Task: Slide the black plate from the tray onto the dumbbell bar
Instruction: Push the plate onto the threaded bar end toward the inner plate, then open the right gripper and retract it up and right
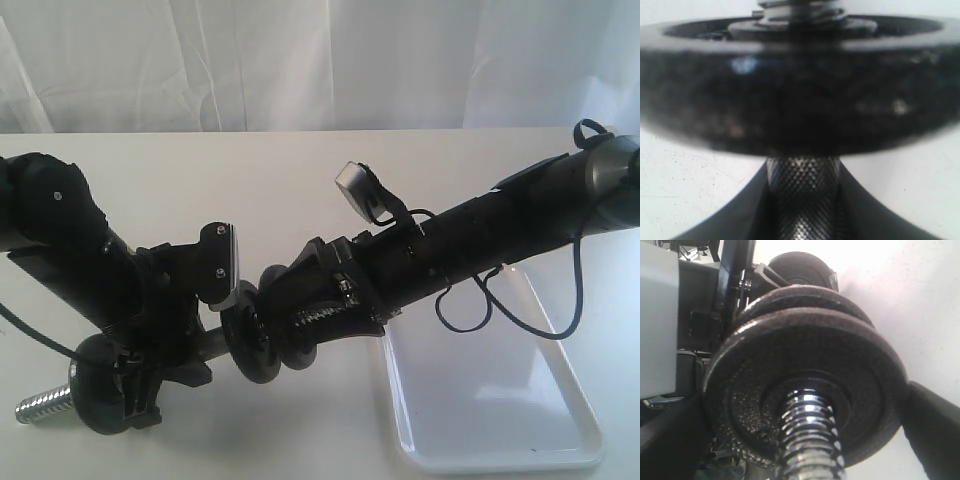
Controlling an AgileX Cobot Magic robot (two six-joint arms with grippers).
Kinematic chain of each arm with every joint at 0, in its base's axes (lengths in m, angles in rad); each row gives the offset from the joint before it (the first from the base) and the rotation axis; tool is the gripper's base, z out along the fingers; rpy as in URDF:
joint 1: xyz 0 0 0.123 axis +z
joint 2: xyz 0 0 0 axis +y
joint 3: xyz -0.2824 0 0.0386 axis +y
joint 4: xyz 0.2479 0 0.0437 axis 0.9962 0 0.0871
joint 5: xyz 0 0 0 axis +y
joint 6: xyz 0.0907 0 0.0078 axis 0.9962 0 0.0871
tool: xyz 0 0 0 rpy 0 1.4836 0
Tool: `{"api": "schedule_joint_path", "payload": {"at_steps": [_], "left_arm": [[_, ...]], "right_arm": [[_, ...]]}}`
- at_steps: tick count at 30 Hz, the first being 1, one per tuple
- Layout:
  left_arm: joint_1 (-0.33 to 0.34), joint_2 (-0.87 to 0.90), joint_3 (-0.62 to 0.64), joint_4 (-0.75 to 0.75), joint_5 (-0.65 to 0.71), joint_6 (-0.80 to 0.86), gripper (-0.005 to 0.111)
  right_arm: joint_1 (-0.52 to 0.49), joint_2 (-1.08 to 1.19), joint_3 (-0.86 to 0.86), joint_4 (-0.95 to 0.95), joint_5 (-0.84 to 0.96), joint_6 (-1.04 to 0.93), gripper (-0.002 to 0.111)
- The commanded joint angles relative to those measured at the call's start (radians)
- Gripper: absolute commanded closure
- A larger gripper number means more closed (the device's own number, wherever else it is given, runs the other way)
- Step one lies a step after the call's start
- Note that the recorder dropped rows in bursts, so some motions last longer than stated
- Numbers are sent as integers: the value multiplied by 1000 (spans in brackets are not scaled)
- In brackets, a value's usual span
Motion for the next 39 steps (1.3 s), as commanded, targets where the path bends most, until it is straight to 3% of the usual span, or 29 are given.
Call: {"api": "schedule_joint_path", "payload": {"at_steps": [1,4,17,34,39], "left_arm": [[-3,-56,-30,-72,-17,3,107],[-3,-56,-30,-72,-17,3,107],[-3,-56,-30,-72,-14,3,107],[-3,-56,-30,-72,-12,3,107],[-3,-56,-30,-72,-12,3,107]], "right_arm": [[2,-9,-1,55,44,22,15],[2,-9,-1,54,44,40,9],[-14,-11,-1,20,44,42,9],[-162,-11,-50,-121,44,133,10],[-213,-11,-71,-131,44,176,17]]}}
